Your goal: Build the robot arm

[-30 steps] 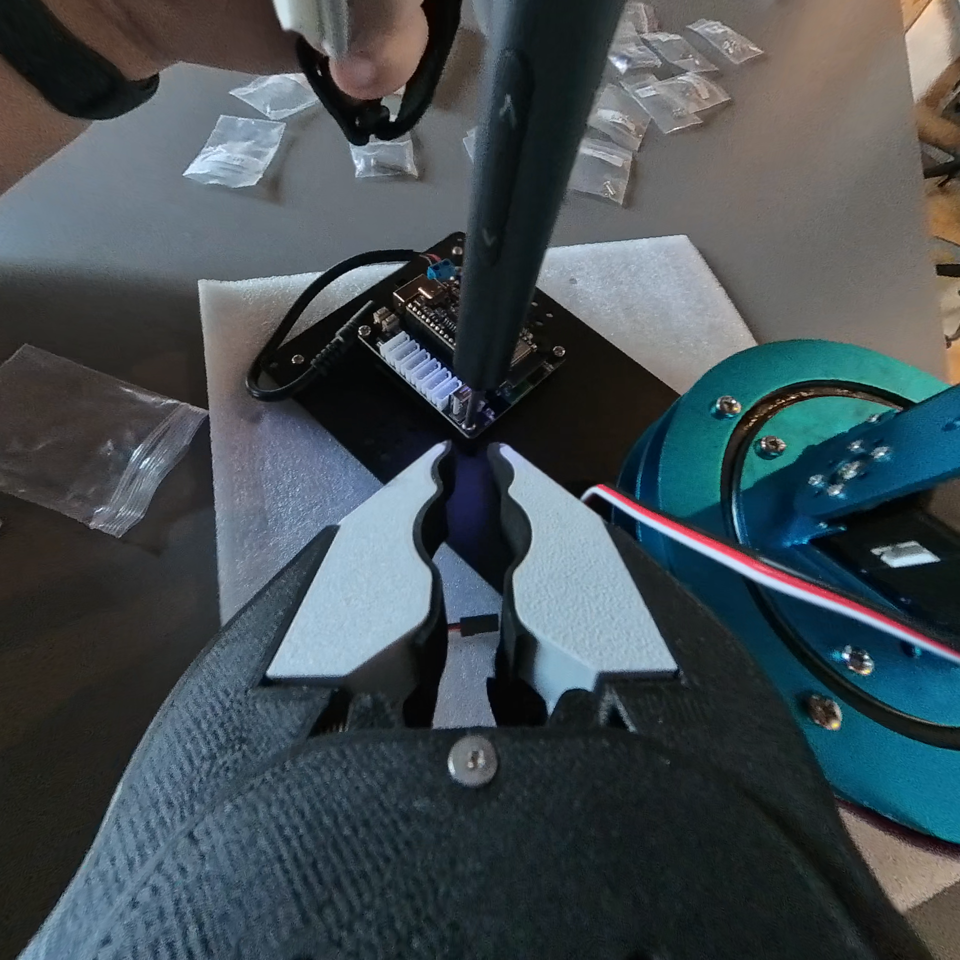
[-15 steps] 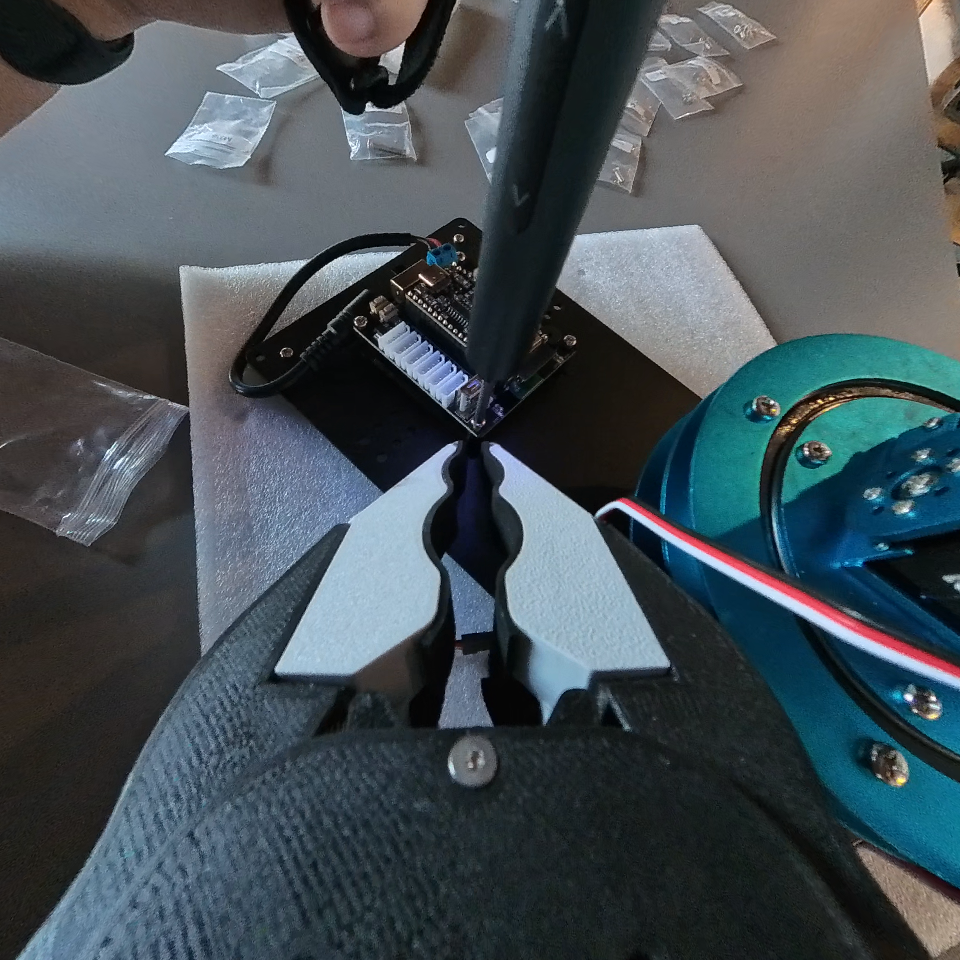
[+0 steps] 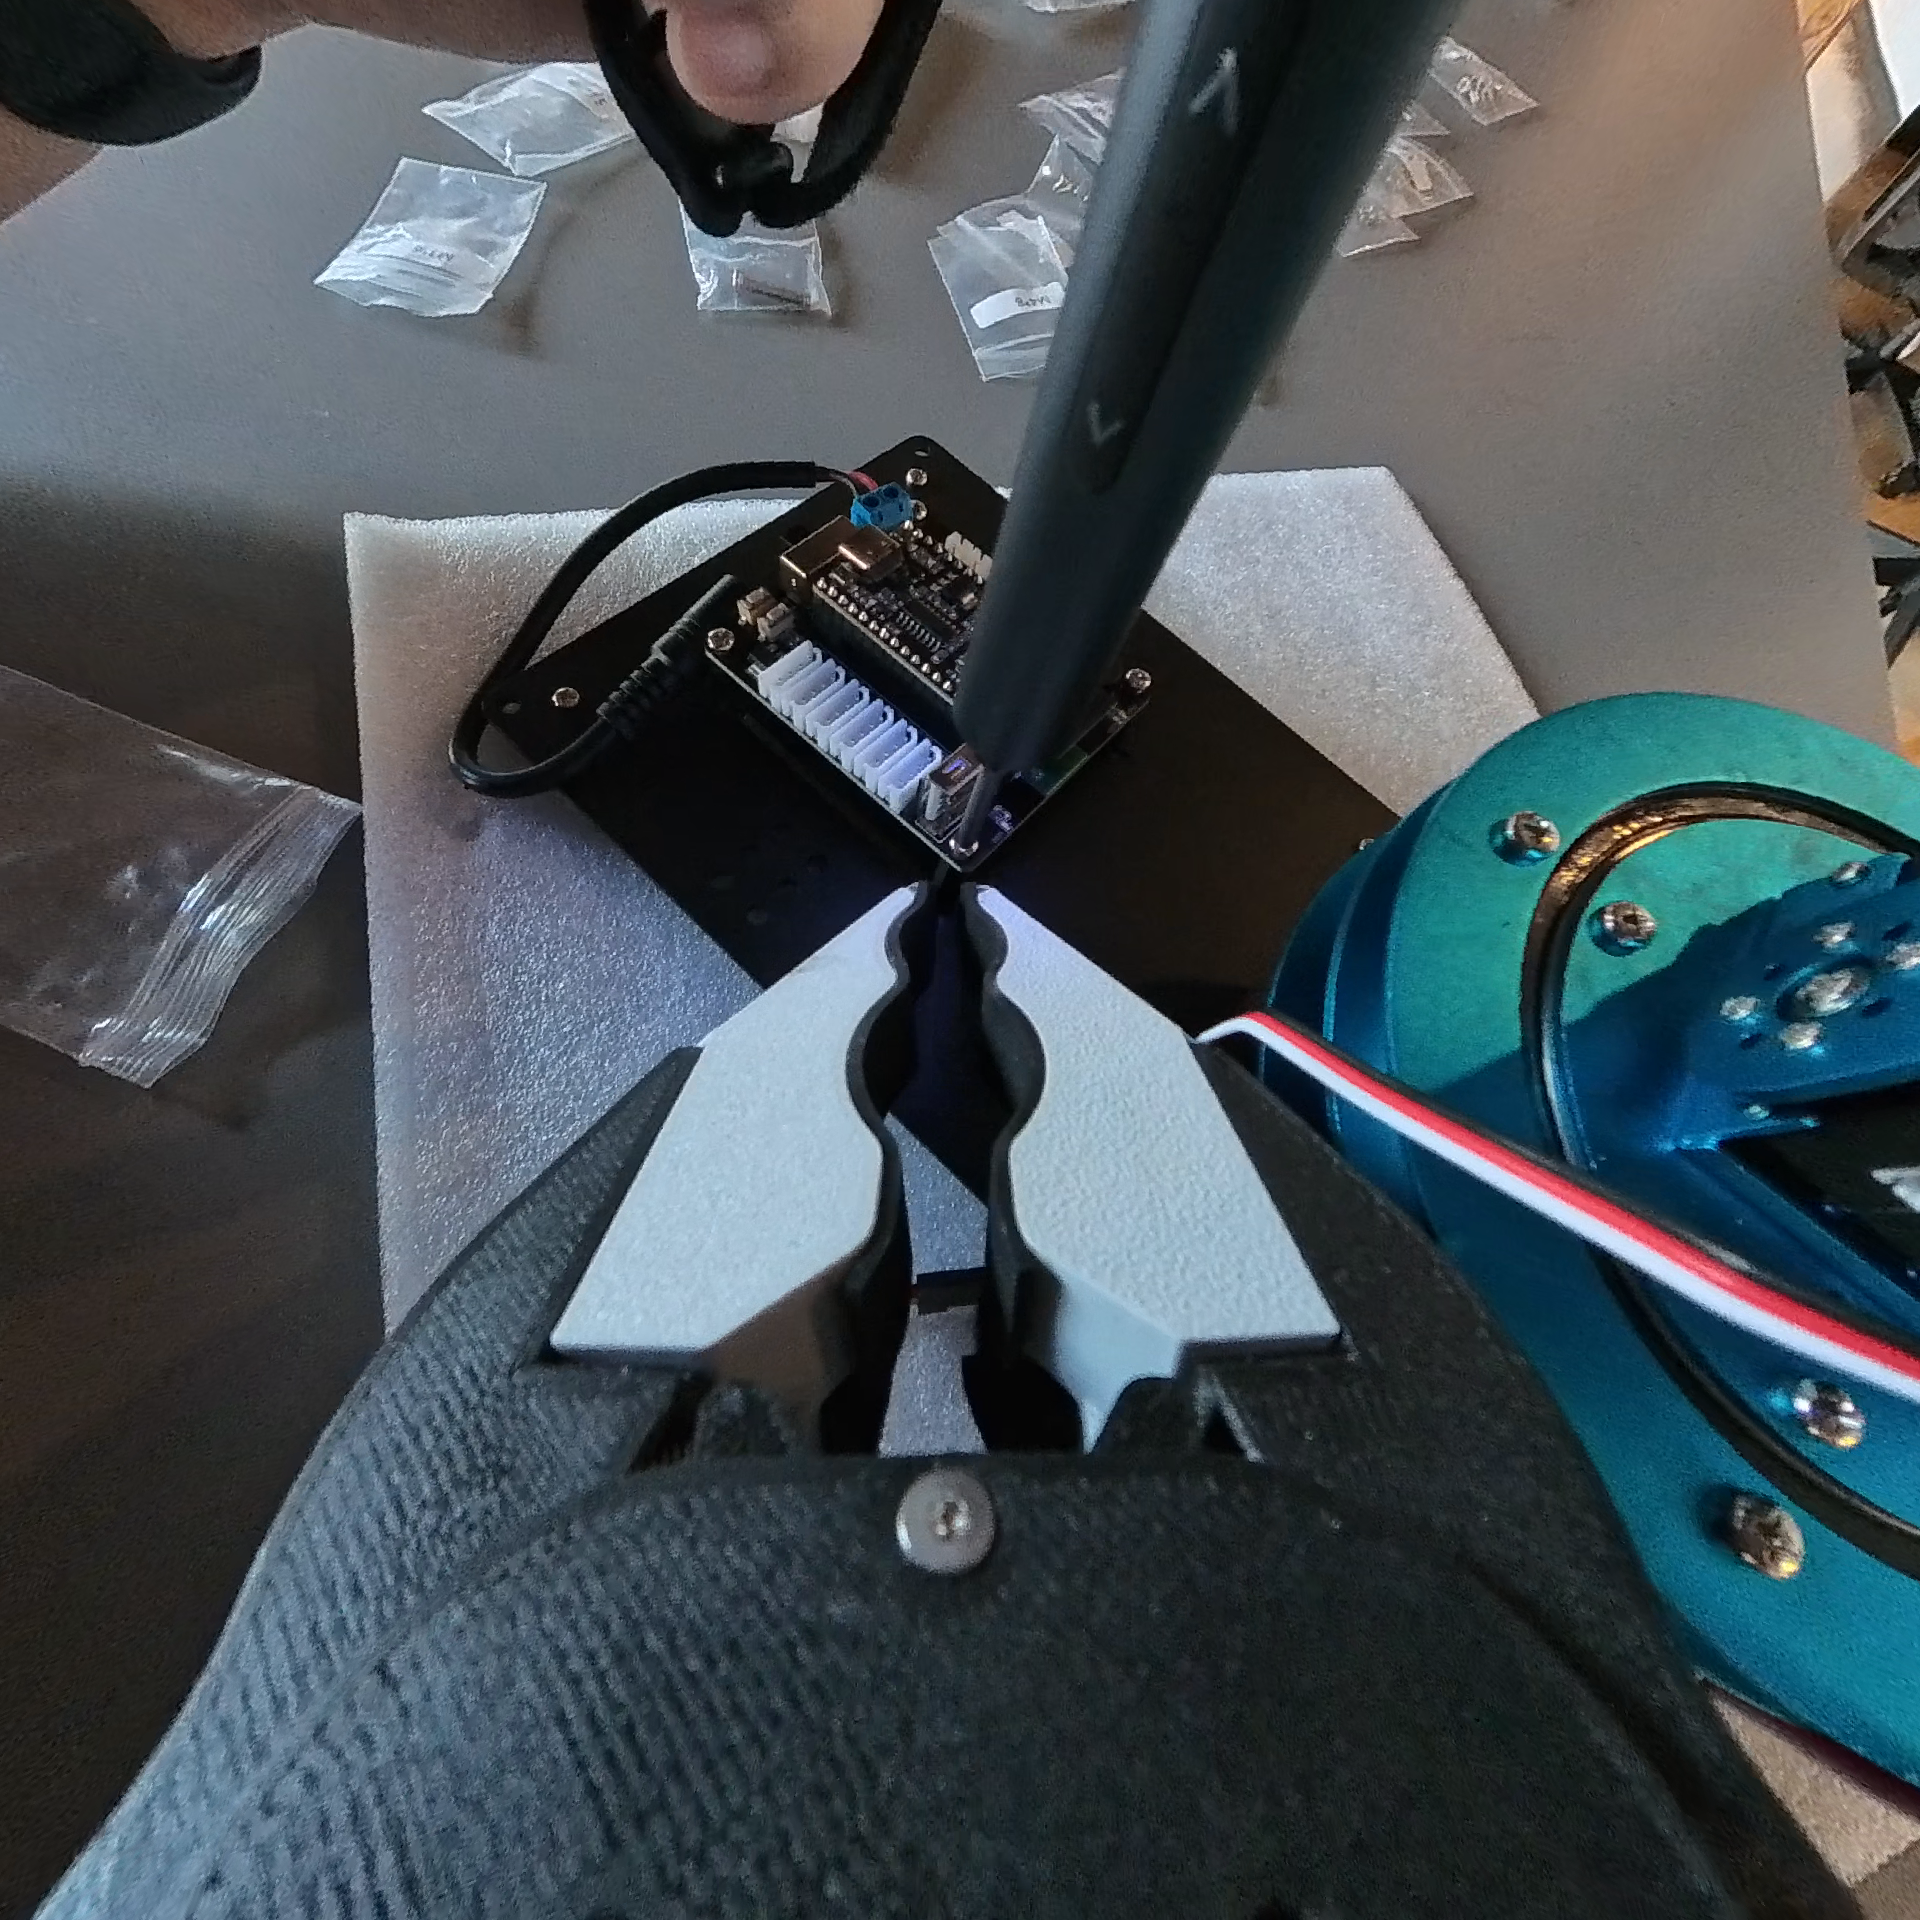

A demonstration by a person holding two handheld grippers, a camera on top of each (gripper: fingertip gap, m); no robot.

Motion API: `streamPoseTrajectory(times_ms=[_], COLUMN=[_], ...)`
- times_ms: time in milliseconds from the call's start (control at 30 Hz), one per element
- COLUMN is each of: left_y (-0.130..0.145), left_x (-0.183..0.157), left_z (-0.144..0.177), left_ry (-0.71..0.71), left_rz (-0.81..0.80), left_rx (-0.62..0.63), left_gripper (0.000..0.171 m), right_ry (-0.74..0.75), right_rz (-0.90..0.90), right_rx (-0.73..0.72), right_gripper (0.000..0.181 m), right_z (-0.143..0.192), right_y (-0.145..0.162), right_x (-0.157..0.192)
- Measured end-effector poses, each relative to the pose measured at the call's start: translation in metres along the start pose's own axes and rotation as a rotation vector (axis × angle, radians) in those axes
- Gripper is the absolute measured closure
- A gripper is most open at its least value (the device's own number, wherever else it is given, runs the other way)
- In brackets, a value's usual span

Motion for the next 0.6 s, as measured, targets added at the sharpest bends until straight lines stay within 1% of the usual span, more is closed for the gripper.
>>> streamPoseTrajectory(times_ms=[33, 100, 167, 367, 467, 600], left_y=[0.000, 0.000, 0.000, 0.000, 0.000, 0.000], left_x=[0.000, 0.000, 0.000, 0.000, 0.000, 0.000], left_z=[0.000, 0.000, 0.000, -0.001, -0.001, -0.001], left_ry=[0.001, 0.003, 0.005, 0.009, 0.012, 0.010], left_rz=[0.001, 0.003, 0.004, 0.011, 0.019, 0.021], left_rx=[-0.001, -0.002, -0.001, -0.003, -0.006, -0.009], left_gripper=[0.156, 0.156, 0.156, 0.156, 0.156, 0.156], right_ry=[-0.006, -0.037, -0.039, 0.023, 0.064, 0.040], right_rz=[-0.001, -0.013, -0.019, 0.030, 0.069, 0.079], right_rx=[0.002, 0.015, 0.024, -0.086, -0.153, -0.179], right_gripper=[0.177, 0.167, 0.167, 0.167, 0.159, 0.153], right_z=[0.000, -0.001, 0.000, 0.018, 0.029, 0.035], right_y=[0.000, 0.001, 0.001, -0.011, -0.023, -0.038], right_x=[0.000, 0.001, 0.001, 0.001, 0.003, 0.007])
Point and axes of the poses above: each gripper's, where its closed fingertips meet, z back along the fingers, y out of its underside, x = y × z across the jaws, the point moved 6 cm from there along z, back along the fingers, and after that the axes turned 11 degrees about -z, right-handed, at the moved point
